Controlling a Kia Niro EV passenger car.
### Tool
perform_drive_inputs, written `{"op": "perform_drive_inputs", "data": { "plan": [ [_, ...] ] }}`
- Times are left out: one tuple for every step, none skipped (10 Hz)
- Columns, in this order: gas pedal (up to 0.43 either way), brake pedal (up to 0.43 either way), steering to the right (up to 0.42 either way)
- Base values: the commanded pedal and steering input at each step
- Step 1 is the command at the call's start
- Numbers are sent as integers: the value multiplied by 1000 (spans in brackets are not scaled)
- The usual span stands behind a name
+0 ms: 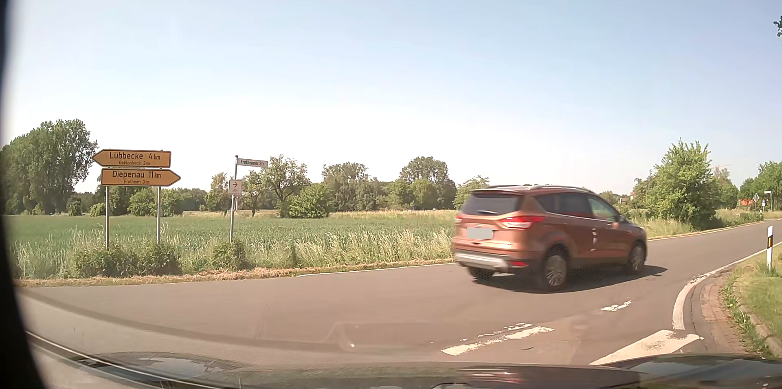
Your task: Follow the waypoints while adhering to traffic rules and regulations
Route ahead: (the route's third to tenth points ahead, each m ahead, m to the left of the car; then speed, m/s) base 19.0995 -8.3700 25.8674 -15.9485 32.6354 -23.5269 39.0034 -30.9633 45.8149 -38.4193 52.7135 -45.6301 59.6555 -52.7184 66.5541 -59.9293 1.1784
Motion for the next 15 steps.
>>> {"op": "perform_drive_inputs", "data": {
  "plan": [
    [449,0,115],
    [461,0,119],
    [461,0,124],
    [469,0,131],
    [469,0,142],
    [469,0,158],
    [480,0,174],
    [480,0,189],
    [480,0,211],
    [480,0,235],
    [480,0,266],
    [480,0,306],
    [480,0,341],
    [469,0,362],
    [469,0,368]
  ]
}}
